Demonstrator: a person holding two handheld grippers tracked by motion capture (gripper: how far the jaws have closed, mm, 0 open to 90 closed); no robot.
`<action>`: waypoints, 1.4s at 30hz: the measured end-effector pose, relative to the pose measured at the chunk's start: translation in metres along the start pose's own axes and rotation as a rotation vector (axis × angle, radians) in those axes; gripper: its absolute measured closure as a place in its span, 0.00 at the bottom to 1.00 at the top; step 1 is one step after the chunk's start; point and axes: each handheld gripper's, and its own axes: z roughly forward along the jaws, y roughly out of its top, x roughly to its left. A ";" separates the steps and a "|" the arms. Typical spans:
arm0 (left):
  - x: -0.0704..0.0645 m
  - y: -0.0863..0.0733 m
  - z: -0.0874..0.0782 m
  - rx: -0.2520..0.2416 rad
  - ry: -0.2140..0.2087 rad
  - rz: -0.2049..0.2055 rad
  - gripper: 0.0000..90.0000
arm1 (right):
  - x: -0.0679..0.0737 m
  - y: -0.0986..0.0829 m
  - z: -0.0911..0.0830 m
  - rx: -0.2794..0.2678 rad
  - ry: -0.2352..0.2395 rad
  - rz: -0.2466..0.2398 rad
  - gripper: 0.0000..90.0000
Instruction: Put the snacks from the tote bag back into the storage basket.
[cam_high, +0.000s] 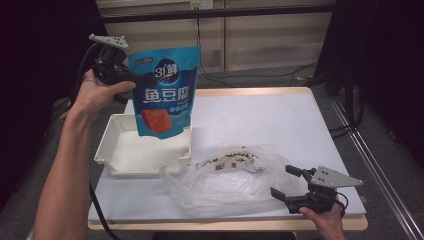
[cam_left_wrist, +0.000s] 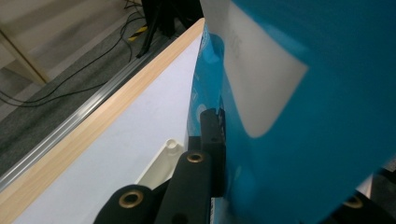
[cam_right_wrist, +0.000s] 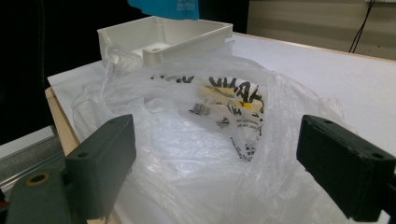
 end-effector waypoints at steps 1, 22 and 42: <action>0.003 -0.002 0.000 -0.003 -0.005 -0.009 1.00 | -0.001 0.000 0.000 0.002 -0.004 0.003 0.13; 0.031 -0.026 0.032 0.032 0.024 -0.066 1.00 | 0.004 0.002 0.001 0.001 0.006 -0.009 0.13; 0.050 -0.051 0.060 0.015 0.034 -0.104 1.00 | 0.004 0.001 0.003 0.009 0.011 -0.013 0.13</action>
